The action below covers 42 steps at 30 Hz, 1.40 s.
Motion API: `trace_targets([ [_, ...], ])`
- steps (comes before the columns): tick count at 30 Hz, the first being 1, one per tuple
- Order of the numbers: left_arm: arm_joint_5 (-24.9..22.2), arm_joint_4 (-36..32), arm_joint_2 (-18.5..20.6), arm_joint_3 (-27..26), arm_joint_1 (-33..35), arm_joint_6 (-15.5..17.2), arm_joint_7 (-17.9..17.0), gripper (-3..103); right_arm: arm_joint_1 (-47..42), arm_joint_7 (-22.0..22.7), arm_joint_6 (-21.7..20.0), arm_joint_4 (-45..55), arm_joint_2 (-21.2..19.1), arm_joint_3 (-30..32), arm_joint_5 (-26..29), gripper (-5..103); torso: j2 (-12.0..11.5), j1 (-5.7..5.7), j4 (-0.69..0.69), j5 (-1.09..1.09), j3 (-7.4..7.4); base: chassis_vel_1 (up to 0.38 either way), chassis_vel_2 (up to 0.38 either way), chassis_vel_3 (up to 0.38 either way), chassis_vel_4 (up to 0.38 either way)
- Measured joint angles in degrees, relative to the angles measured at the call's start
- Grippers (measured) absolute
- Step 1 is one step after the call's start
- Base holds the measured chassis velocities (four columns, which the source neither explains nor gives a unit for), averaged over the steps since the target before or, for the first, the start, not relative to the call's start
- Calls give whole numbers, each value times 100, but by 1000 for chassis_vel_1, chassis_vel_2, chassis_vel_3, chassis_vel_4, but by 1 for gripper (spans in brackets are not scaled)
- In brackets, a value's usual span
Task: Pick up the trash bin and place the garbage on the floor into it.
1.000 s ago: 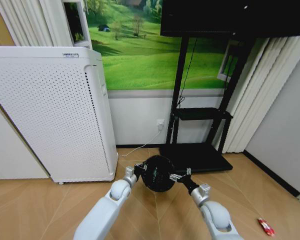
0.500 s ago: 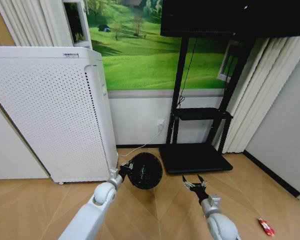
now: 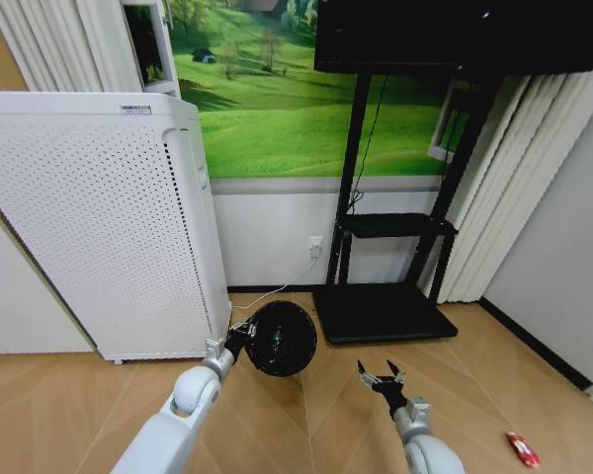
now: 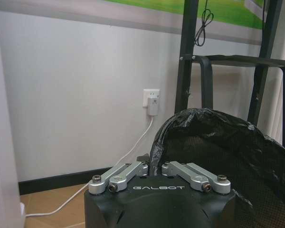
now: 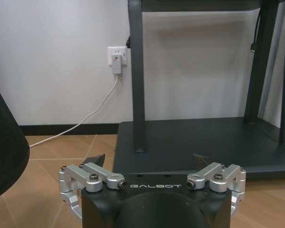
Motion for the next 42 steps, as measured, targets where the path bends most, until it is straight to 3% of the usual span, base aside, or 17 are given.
trace_targets([
  [14,17,-242,13,-287,321,-15,46,7,3,-50,40,13,52,-97,-160,100,0,0,3,1,0,-154,-168,162,172],
  [20,21,-298,23,-302,340,-16,42,7,-53,-301,292,-200,-39,-162,-348,100,0,0,1,0,0,-21,-33,28,38],
  [25,32,-318,14,-299,355,-16,22,7,13,-466,544,-898,-119,-221,-559,100,0,0,2,0,0,0,0,0,0],
  [31,80,-401,-23,-295,439,-16,24,7,172,-550,557,-1746,-156,-194,-930,100,0,1,2,1,0,0,0,0,0],
  [35,109,-488,-28,-335,520,-16,30,7,138,-575,312,-1999,-222,-141,-942,100,0,0,2,1,0,0,0,0,0],
  [40,177,-558,-80,-496,643,-24,67,7,-215,-1000,-250,-1865,-387,-87,-621,100,0,0,0,-1,0,0,0,0,0],
  [42,180,-570,-90,-520,663,-27,72,7,-242,-1031,-269,-1854,-396,-77,-621,100,0,0,0,0,0,0,0,0,0],
])
